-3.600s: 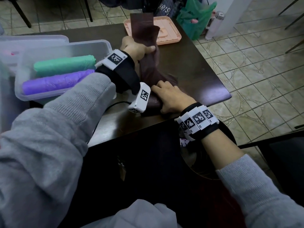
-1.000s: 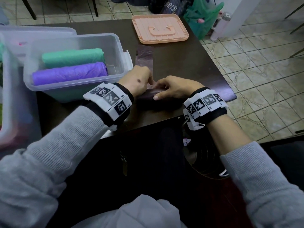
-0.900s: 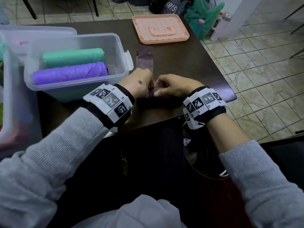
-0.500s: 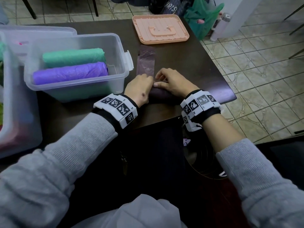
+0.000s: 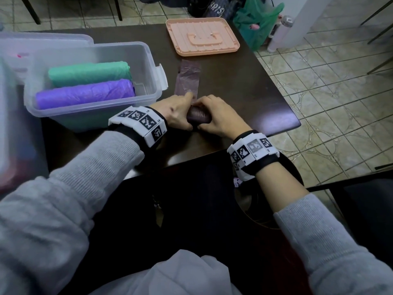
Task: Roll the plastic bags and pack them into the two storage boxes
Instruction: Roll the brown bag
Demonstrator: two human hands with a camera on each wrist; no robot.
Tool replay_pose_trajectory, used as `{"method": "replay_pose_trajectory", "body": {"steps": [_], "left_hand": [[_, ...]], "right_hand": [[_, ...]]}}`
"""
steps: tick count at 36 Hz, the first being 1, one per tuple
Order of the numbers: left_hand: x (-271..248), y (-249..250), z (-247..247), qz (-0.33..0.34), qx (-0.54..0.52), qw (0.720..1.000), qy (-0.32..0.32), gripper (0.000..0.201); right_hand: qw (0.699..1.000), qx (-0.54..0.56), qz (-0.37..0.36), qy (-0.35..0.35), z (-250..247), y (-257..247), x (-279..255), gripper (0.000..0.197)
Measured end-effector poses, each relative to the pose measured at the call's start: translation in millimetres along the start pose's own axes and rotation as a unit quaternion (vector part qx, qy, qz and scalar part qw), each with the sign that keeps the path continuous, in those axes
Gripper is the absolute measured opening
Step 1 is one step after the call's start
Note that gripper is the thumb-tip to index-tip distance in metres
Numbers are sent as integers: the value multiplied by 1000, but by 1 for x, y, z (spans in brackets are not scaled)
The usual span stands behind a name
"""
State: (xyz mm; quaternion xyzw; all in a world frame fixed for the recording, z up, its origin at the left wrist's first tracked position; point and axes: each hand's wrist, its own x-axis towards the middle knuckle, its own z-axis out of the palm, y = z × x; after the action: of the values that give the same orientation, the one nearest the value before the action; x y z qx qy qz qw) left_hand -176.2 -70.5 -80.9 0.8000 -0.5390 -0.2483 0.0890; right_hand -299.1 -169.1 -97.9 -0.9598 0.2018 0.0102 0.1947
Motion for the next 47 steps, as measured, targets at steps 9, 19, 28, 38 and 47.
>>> {"method": "replay_pose_trajectory", "body": {"steps": [9, 19, 28, 38, 47], "left_hand": [[-7, -7, 8, 42, -12, 995, 86, 61], [4, -5, 2, -3, -48, 996, 71, 41], [9, 9, 5, 19, 1, 986, 164, 34], [12, 3, 9, 41, 93, 991, 89, 62], [17, -3, 6, 40, 64, 995, 62, 63]], "right_hand": [[985, 78, 75, -134, -29, 1, 3, 50], [984, 90, 92, -121, -38, 12, 18, 48], [994, 40, 84, -62, -28, 20, 22, 36], [996, 23, 51, 71, -17, 14, 23, 12], [1000, -5, 19, 17, -1, 10, 1, 62]]}}
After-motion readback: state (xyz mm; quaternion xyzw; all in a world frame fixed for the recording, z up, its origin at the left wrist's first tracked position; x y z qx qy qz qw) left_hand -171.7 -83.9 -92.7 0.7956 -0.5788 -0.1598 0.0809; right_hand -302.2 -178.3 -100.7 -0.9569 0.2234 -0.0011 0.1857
